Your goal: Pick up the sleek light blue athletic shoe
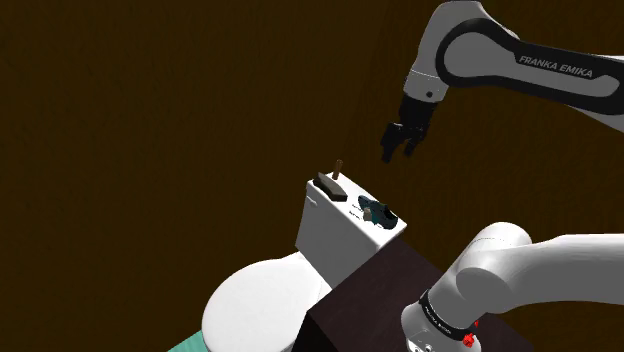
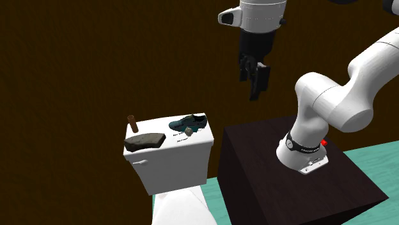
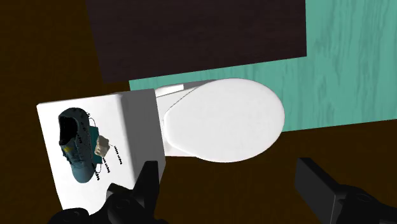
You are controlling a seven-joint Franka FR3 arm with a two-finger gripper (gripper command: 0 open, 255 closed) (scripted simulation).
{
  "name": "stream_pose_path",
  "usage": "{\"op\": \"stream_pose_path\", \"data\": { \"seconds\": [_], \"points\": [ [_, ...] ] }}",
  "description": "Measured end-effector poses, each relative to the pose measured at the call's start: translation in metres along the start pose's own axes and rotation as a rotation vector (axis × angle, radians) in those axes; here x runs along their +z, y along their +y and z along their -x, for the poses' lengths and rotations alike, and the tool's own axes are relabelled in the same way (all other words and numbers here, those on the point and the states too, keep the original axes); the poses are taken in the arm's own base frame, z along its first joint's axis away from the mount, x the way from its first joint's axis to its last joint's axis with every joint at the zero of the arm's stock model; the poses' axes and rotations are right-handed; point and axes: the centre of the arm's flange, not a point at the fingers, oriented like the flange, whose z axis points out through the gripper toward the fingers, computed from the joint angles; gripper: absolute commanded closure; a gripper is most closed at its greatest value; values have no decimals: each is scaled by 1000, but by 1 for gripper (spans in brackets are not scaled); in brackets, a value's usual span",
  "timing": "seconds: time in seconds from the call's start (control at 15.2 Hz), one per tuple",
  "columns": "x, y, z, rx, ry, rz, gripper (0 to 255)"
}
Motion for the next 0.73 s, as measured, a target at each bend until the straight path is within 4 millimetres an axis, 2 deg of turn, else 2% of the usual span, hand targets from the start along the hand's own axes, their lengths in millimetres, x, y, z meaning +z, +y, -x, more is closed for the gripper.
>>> {"op": "stream_pose_path", "data": {
  "seconds": [0.07,0.2,0.73],
  "points": [
    [0,0,0,0,0,0,0],
    [9,12,-6,0,-5,-1,0],
    [80,76,-48,-5,-35,-6,0]
  ]
}}
